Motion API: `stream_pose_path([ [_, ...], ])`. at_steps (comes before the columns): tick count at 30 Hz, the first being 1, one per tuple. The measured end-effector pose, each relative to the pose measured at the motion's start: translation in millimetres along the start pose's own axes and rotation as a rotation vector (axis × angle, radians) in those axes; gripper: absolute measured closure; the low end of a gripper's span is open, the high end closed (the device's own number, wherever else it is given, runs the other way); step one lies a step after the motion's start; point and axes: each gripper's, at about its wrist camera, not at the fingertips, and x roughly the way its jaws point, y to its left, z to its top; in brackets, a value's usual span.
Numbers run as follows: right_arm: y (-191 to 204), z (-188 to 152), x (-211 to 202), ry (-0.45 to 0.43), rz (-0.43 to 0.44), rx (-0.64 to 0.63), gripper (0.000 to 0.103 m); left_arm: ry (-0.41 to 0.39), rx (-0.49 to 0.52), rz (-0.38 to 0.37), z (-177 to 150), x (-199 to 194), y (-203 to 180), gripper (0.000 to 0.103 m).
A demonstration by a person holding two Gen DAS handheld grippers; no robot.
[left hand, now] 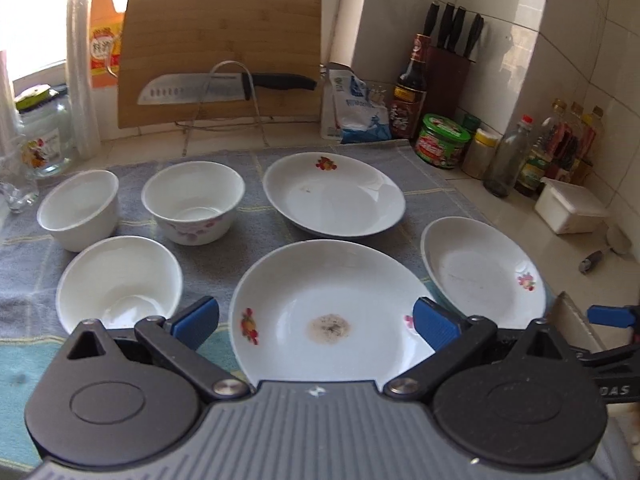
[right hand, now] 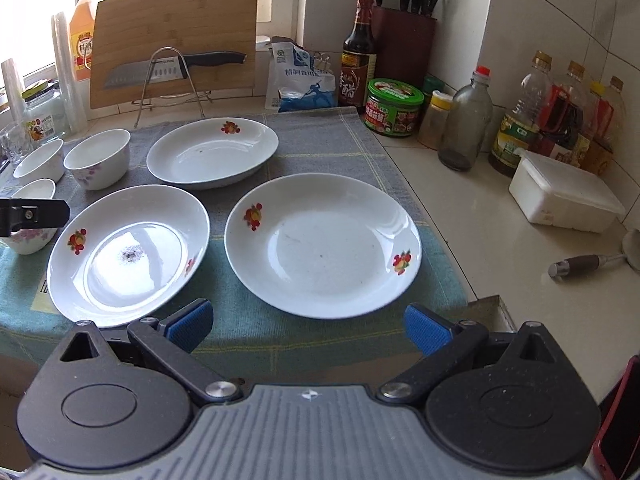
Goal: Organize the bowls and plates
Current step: 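Move the left tool toward the rim of the stained white plate, then close the left tool on the rim of the stained plate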
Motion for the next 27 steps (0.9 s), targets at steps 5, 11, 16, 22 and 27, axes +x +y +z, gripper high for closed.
stream_pose_path([
  [5,-13.5,-8.6,18.8,-0.006,0.032,-0.003,0.000,0.031,0.011,-0.036,4.2,14.8,-8.7,0.001],
  [11,-31.7,-13.8,50.6,0.004,0.089,-0.023,0.000,0.066,0.044,-0.040,16.5,31.8,-21.1,0.001],
  [16,-44.3,-15.2,72.7,-0.004,0.119,-0.070,0.000,0.092,0.126,-0.033,34.2,51.8,-39.5,0.001],
  [22,-54.5,-13.0,89.3,-0.012,0.187,-0.085,0.000,0.104,0.218,-0.065,54.9,75.1,-62.9,0.001],
  [27,-52.7,-11.9,98.5,-0.025,0.210,-0.149,0.000,0.126,0.306,-0.125,65.9,95.8,-83.9,0.001],
])
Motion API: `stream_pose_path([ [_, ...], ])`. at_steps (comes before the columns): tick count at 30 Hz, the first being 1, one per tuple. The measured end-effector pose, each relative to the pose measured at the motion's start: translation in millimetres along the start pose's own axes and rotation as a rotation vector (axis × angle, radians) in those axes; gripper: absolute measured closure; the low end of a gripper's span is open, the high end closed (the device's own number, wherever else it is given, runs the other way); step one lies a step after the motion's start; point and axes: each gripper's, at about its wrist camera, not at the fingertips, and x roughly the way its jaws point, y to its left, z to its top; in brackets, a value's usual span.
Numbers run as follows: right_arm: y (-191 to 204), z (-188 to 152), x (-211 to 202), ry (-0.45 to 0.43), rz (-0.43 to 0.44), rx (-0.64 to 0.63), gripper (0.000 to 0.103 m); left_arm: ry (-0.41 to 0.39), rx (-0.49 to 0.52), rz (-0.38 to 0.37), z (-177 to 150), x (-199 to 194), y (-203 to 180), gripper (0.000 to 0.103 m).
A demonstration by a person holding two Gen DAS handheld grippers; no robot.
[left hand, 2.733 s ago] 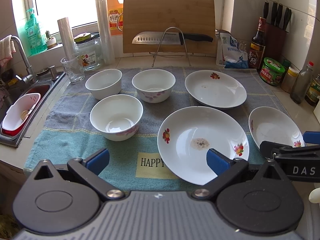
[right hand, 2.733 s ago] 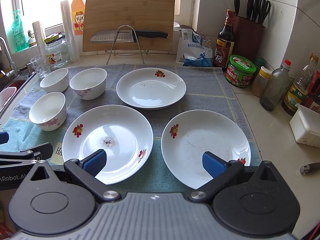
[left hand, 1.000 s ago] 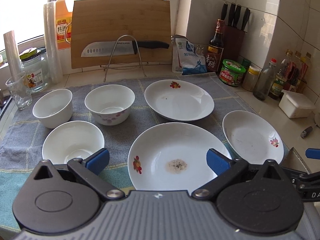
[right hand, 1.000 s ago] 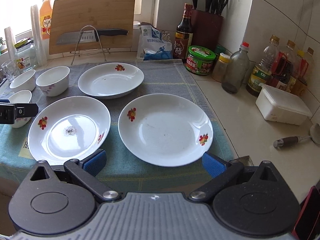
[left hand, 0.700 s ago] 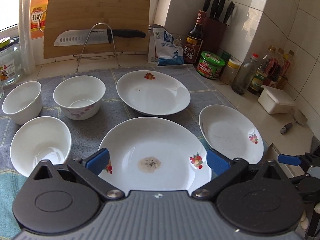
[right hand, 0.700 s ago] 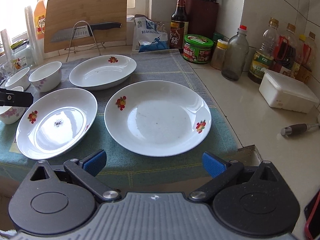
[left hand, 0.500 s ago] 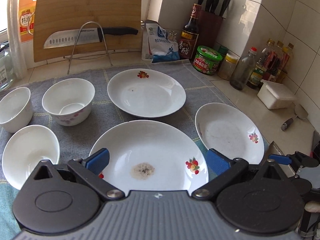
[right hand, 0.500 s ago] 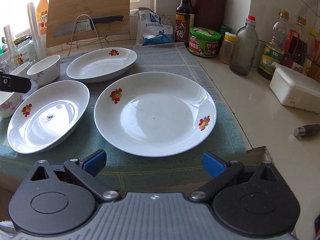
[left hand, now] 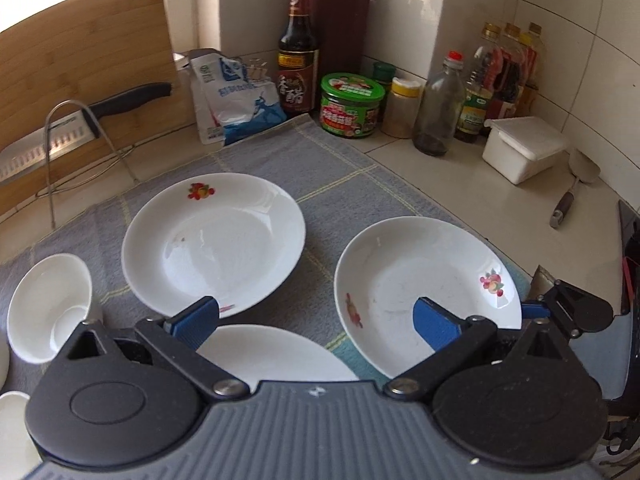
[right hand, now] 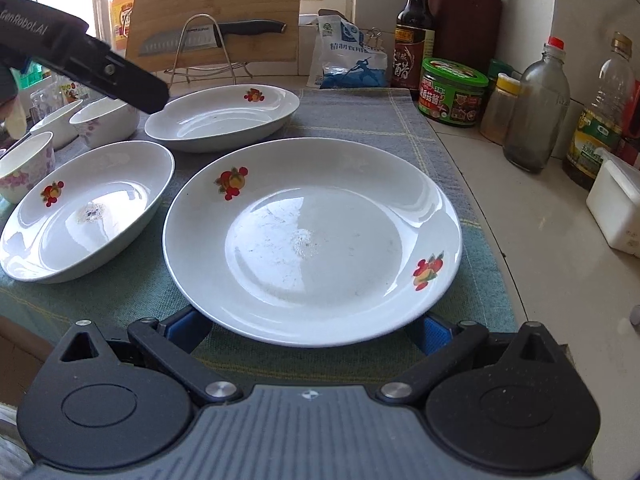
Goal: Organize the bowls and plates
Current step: 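Close the left tool on the rim of the stained plate, then lift the stained plate with the left tool off the towel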
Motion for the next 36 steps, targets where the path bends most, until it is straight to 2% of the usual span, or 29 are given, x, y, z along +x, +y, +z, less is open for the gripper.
stream_pose_path([
  [15,-7.7,-9.7,1.7,-0.065,0.025,-0.035,0.000,0.123,0.214,-0.185,52.8,85.6,-34.2,0.003],
  [17,-8.4,-9.4,1.9,-0.065,0.028,-0.038,0.000,0.156,0.243,-0.202,58.0,98.4,-37.8,0.006],
  [19,-8.5,-10.7,2.0,-0.072,0.030,-0.042,0.000,0.202,0.265,-0.233,61.8,111.0,-38.8,0.017],
  [21,-8.8,-12.1,1.9,-0.081,0.032,-0.043,0.000,0.252,0.253,-0.263,64.5,122.5,-35.7,0.023],
  [24,-9.4,-13.4,1.9,-0.088,0.036,-0.045,0.000,0.322,0.246,-0.301,66.1,134.9,-32.7,0.027],
  [27,-9.6,-14.1,2.0,-0.095,0.036,-0.045,0.000,0.370,0.283,-0.309,65.4,142.4,-33.3,0.029],
  [30,-9.4,-15.0,1.9,-0.100,0.034,-0.044,0.000,0.422,0.300,-0.353,66.6,147.8,-33.6,0.030],
  [36,-10.2,-16.1,1.9,-0.104,0.034,-0.043,0.000,0.471,0.321,-0.378,70.9,153.5,-33.7,0.033],
])
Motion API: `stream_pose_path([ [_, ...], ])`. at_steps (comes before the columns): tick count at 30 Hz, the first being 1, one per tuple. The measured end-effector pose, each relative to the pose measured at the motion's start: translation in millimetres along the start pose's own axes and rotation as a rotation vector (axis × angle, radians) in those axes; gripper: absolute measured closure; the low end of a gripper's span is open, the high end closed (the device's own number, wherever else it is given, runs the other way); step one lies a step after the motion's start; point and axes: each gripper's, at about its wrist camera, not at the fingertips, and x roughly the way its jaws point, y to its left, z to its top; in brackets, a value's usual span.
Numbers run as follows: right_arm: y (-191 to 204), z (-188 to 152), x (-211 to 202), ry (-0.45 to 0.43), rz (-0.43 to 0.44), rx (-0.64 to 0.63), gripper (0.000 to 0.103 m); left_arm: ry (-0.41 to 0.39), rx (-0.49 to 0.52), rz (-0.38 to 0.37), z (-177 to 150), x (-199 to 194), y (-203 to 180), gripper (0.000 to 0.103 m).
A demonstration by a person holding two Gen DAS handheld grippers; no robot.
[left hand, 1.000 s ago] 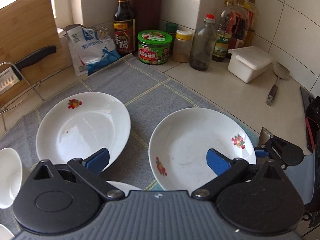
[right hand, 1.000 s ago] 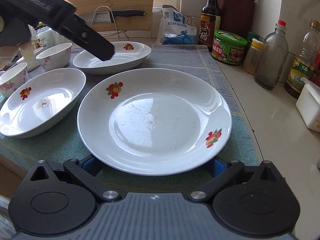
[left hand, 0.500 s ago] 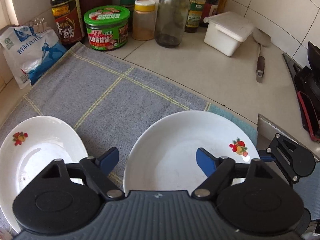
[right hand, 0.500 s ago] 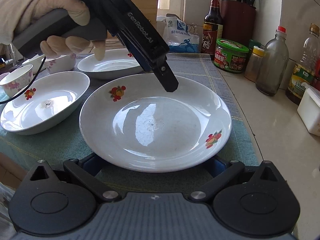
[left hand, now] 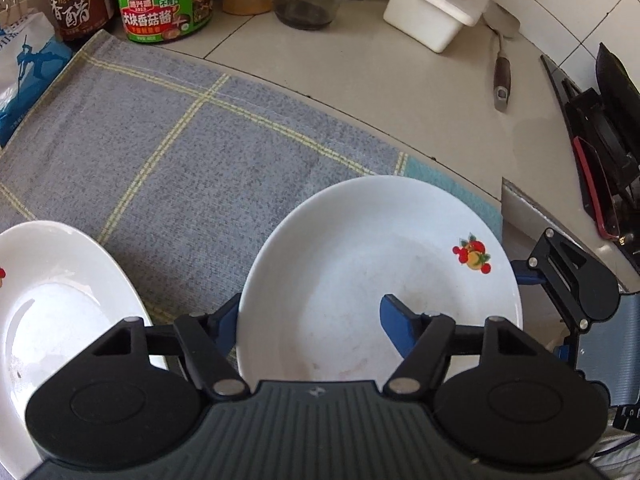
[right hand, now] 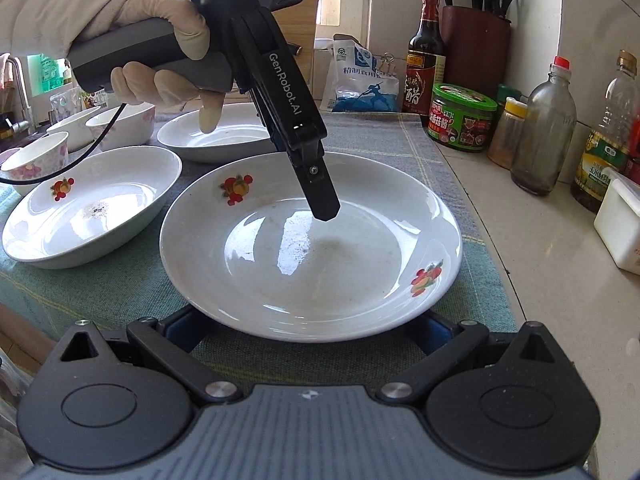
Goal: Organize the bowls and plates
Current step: 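Lift the stained plate with the left tool off the towel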
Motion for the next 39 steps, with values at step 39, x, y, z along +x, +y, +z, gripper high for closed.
stream_pose_path([
  [39,-59.2,52.1,38.8,0.072,-0.001,-0.075,0.000,-0.080,-0.034,0.003,57.2,-6.9,29.8,0.033],
])
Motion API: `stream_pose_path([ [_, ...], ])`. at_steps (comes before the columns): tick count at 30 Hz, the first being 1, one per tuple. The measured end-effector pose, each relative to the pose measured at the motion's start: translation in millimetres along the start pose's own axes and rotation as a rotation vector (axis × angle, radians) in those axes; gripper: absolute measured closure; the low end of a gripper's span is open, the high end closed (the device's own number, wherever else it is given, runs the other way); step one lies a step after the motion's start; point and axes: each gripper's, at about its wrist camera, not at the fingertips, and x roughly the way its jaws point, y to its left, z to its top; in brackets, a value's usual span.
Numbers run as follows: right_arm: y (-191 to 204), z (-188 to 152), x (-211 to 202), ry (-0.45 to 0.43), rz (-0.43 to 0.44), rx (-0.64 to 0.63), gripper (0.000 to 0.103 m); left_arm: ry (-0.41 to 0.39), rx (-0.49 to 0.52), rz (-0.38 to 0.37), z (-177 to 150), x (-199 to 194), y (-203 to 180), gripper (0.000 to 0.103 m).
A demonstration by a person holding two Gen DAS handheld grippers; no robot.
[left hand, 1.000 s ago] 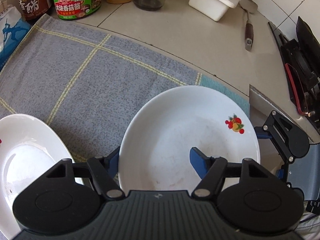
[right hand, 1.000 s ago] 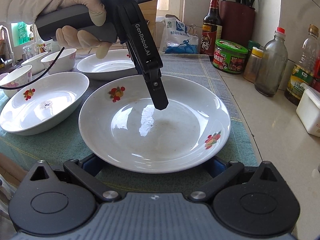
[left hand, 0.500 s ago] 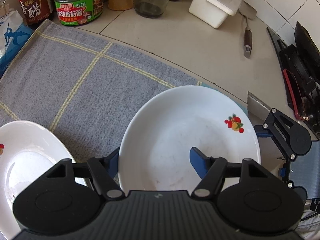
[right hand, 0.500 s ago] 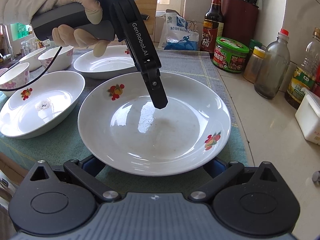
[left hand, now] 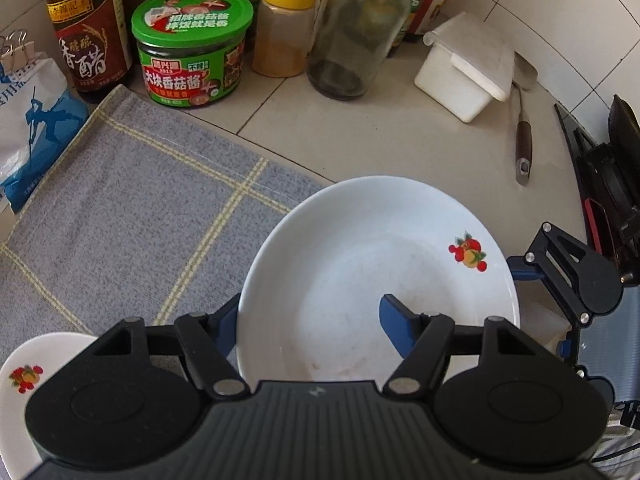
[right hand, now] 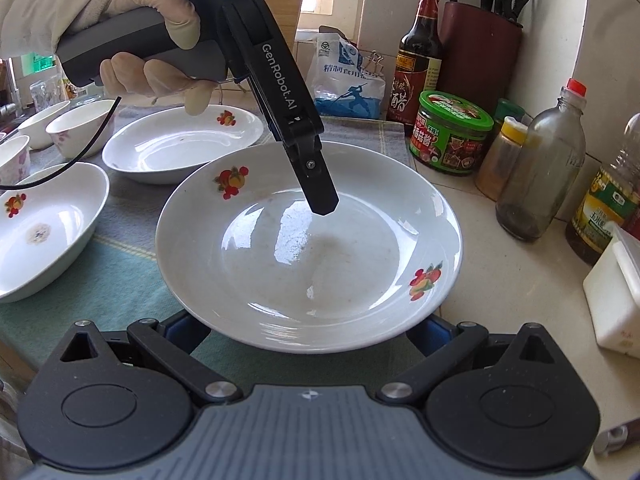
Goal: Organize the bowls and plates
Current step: 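Lift the stained plate with the left tool off the towel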
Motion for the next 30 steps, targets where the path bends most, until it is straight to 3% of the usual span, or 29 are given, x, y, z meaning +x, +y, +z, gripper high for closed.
stream_pose_path([
  [11,-27.5,11.3,25.3,-0.001,0.023,0.008,0.000,-0.012,-0.025,0.019,27.8,14.0,19.9,0.033],
  [30,-38.4,13.4,41.4,0.006,0.017,0.049,0.000,-0.027,-0.050,0.022,42.1,29.3,30.2,0.033],
])
